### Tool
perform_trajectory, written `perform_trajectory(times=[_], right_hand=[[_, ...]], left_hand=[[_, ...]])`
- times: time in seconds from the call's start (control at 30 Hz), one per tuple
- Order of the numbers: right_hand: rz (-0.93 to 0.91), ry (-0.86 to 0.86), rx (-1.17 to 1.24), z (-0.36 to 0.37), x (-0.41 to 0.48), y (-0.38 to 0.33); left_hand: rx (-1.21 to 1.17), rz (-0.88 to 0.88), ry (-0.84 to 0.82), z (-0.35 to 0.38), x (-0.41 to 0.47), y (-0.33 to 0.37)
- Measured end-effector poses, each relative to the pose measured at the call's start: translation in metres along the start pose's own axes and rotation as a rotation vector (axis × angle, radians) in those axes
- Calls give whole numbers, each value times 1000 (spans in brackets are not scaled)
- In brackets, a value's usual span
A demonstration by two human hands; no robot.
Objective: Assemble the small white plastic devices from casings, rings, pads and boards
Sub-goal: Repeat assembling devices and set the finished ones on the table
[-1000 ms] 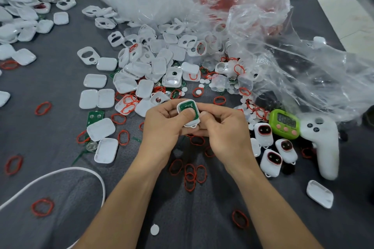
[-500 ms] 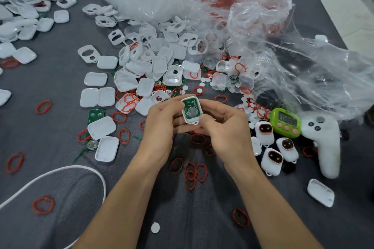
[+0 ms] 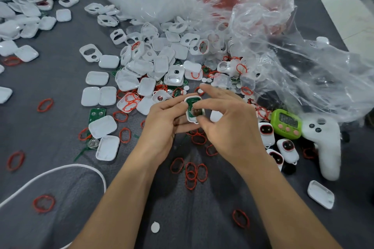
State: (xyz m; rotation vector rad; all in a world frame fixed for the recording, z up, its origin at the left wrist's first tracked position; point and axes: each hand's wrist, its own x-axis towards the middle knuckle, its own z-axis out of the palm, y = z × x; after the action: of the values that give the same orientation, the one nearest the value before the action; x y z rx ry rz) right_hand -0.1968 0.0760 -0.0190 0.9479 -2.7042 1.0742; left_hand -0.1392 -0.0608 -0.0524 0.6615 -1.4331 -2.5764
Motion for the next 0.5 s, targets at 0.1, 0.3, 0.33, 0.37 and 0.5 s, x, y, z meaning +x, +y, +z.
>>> perform_trajectory(times=[0.1,0.3,0.33,0.37,0.5], right_hand=[[-24,-21,-22,-2,3,-1],[-167,5,-158,-3,5,-2],[-169,2,-156,-3,5,-2],[-163,-5,-143,-4,5,-2],[-116,-38,-48,-10,7,-1]], left_hand=[[-1,-6,-6,-1,0,0],[-33,-39,-12,-2,0,2],[-40,-43,-11,-2,1,2],[-45,-46,-10,-3,1,3],[-82,-68,4,-3,1,3]])
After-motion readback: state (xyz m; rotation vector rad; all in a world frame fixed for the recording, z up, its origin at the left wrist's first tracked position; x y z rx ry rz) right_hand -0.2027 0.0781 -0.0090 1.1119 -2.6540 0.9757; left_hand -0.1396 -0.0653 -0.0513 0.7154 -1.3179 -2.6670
